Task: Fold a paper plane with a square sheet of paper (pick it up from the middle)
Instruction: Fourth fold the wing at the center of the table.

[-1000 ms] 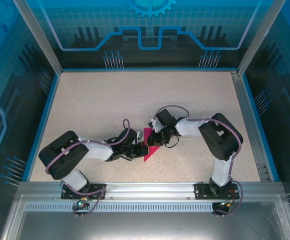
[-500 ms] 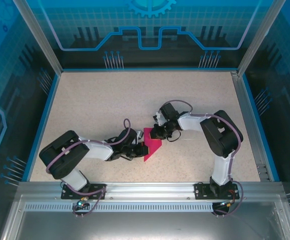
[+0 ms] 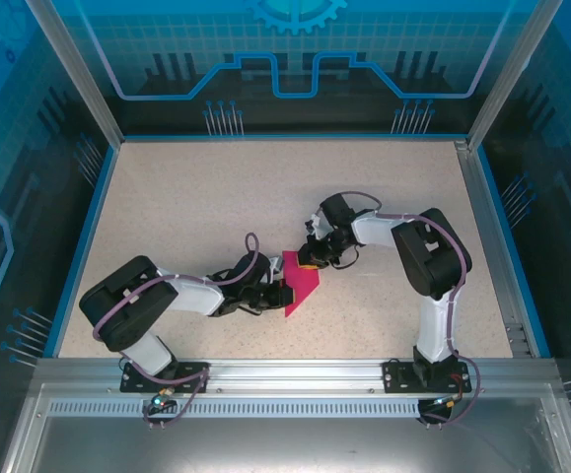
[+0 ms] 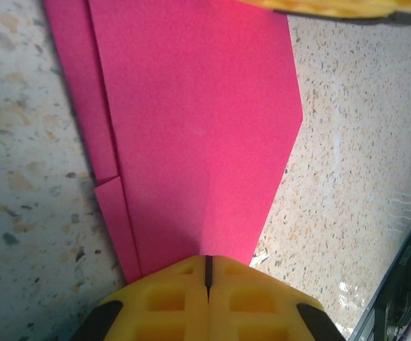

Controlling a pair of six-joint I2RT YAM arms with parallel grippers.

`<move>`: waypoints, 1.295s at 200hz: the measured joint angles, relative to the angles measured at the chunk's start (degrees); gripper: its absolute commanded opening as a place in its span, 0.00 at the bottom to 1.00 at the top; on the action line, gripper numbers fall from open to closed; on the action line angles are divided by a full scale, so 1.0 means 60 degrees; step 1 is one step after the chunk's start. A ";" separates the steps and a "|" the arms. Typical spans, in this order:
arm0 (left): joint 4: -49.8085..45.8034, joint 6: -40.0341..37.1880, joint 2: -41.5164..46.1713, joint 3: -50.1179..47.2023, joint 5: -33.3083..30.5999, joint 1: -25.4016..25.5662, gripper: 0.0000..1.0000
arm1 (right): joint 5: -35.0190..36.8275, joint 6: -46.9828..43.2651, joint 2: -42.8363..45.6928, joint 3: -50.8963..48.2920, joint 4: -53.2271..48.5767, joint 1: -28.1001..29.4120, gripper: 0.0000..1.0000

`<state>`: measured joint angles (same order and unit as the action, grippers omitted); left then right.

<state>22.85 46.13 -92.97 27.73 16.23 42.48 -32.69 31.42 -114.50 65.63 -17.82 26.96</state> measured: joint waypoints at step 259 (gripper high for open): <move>-0.2200 -0.2157 0.0827 0.0248 0.0590 -0.0022 0.00 | 0.0889 0.0350 0.2251 -0.2175 0.1490 0.0962 0.15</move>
<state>9.65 33.19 -88.01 29.21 19.77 42.35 -27.35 33.52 -100.99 52.58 -8.88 32.73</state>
